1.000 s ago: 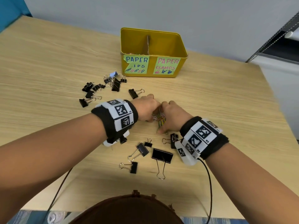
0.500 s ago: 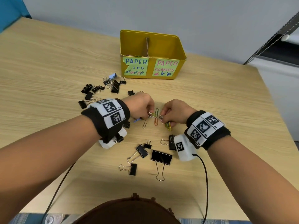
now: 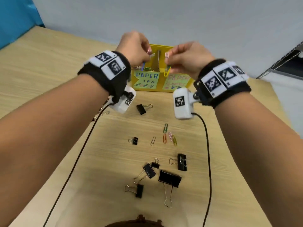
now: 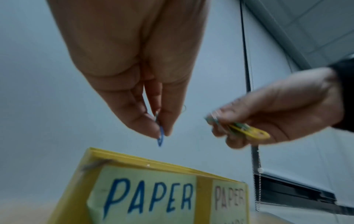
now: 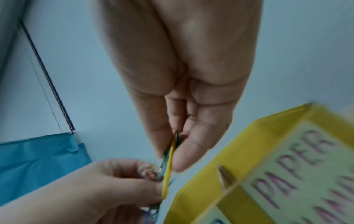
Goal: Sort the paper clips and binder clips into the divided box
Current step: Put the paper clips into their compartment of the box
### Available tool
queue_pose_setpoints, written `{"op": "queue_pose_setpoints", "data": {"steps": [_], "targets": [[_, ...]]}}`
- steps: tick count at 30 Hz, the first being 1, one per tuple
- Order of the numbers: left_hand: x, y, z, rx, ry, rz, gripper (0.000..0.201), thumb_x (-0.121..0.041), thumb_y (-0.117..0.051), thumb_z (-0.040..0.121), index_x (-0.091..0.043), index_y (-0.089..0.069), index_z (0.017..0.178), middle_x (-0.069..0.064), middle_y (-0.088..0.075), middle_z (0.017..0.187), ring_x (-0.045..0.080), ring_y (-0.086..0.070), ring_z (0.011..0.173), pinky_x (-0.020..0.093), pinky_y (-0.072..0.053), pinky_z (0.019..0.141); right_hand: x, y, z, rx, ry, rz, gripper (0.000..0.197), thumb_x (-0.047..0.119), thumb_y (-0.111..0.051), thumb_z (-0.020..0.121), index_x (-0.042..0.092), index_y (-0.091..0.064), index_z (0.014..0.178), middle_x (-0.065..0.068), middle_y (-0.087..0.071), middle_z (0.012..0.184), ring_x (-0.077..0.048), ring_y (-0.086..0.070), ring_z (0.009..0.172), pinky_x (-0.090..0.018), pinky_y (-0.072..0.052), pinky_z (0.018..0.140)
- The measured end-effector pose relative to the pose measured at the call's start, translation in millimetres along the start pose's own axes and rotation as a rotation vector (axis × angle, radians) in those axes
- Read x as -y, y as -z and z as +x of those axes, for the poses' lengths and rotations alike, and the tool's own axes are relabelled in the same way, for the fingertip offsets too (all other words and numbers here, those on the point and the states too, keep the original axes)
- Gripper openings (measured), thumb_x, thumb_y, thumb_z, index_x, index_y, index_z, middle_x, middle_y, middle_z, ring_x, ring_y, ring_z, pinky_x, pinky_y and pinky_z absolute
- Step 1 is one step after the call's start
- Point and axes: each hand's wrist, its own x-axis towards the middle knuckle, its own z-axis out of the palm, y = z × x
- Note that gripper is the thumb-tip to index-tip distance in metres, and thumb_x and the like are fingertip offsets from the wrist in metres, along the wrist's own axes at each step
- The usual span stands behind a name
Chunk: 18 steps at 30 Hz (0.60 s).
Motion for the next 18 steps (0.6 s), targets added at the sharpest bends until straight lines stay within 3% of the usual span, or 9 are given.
{"op": "queue_pose_setpoints", "data": {"steps": [2, 4, 7, 9, 11, 13, 15, 18], "targets": [[-3.6, -0.6, 10.7, -0.04, -0.014, 0.117, 0.019, -0.008, -0.07, 0.074, -0.007, -0.072, 0.093, 0.014, -0.07, 0.088, 0.018, -0.06, 0.073, 0.026, -0.05, 0.072, 14.4, -10.4, 19.6, -0.096, 0.039, -0.015, 0.029, -0.005, -0.065, 0.079, 0.015, -0.051, 0.063, 0.0, -0.057, 0.061, -0.008, -0.057, 0.049, -0.021, -0.055, 0.046], [-1.3, -1.8, 13.9, 0.008, -0.016, 0.204, 0.033, -0.014, -0.072, 0.074, -0.01, -0.07, 0.107, 0.012, -0.07, 0.106, 0.021, -0.063, 0.091, 0.024, -0.043, 0.078, 21.0, -21.0, 35.3, -0.177, 0.062, -0.05, 0.03, -0.001, -0.067, 0.079, 0.017, -0.052, 0.061, -0.001, -0.057, 0.064, -0.014, -0.059, 0.055, -0.028, -0.058, 0.055], [7.8, -1.1, 9.8, 0.019, -0.002, 0.286, 0.04, -0.018, -0.071, 0.076, -0.018, -0.065, 0.116, 0.007, -0.066, 0.12, 0.025, -0.059, 0.112, 0.031, -0.045, 0.095, 21.7, -34.9, 51.8, -0.266, 0.082, -0.151, 0.022, 0.01, -0.069, 0.081, 0.02, -0.059, 0.063, 0.001, -0.062, 0.071, -0.018, -0.067, 0.069, -0.03, -0.061, 0.069], [12.7, 1.7, 0.6, -0.039, 0.001, 0.297, 0.033, -0.019, -0.069, 0.077, -0.021, -0.067, 0.111, 0.007, -0.064, 0.119, 0.027, -0.057, 0.112, 0.038, -0.046, 0.098, 20.4, -41.6, 51.7, -0.236, 0.105, -0.327, 0.006, 0.019, -0.066, 0.084, 0.017, -0.071, 0.085, -0.001, -0.07, 0.087, -0.018, -0.069, 0.09, -0.03, -0.057, 0.085], [13.4, 2.4, -15.0, -0.116, -0.026, 0.275, 0.018, -0.02, -0.068, 0.077, -0.022, -0.069, 0.095, 0.006, -0.064, 0.106, 0.026, -0.057, 0.101, 0.037, -0.046, 0.091, 16.0, -41.7, 47.5, -0.217, 0.139, -0.52, 0.025, 0.026, -0.064, 0.085, 0.016, -0.07, 0.107, -0.003, -0.07, 0.11, -0.017, -0.063, 0.107, -0.026, -0.048, 0.096], [11.2, -2.3, -36.9, -0.104, -0.051, 0.245, 0.006, -0.02, -0.068, 0.077, -0.024, -0.065, 0.08, 0.0, -0.058, 0.085, 0.021, -0.054, 0.085, 0.034, -0.045, 0.079, 11.6, -39.4, 29.8, -0.253, 0.215, -0.634, 0.025, 0.026, -0.064, 0.084, 0.016, -0.069, 0.107, -0.002, -0.068, 0.109, -0.014, -0.06, 0.1, -0.02, -0.043, 0.089], [9.9, -14.1, -59.1, 0.045, -0.082, 0.263, 0.006, -0.018, -0.066, 0.077, -0.023, -0.063, 0.075, -0.006, -0.053, 0.072, 0.017, -0.052, 0.078, 0.03, -0.041, 0.07, 0.6, -35.2, 6.0, -0.236, 0.286, -0.759, 0.018, 0.02, -0.063, 0.084, 0.013, -0.071, 0.098, -0.003, -0.068, 0.095, -0.011, -0.054, 0.084, -0.02, -0.043, 0.079], [10.1, -40.9, -88.4, 0.405, -0.11, 0.353, 0.005, -0.017, -0.067, 0.076, -0.021, -0.064, 0.075, -0.006, -0.057, 0.071, 0.018, -0.058, 0.079, 0.03, -0.044, 0.069, -30.4, -28.3, -29.8, 0.112, 0.187, -0.917, 0.017, 0.01, -0.063, 0.083, 0.01, -0.071, 0.097, -0.002, -0.063, 0.085, -0.01, -0.051, 0.066, -0.015, -0.042, 0.061]]}}
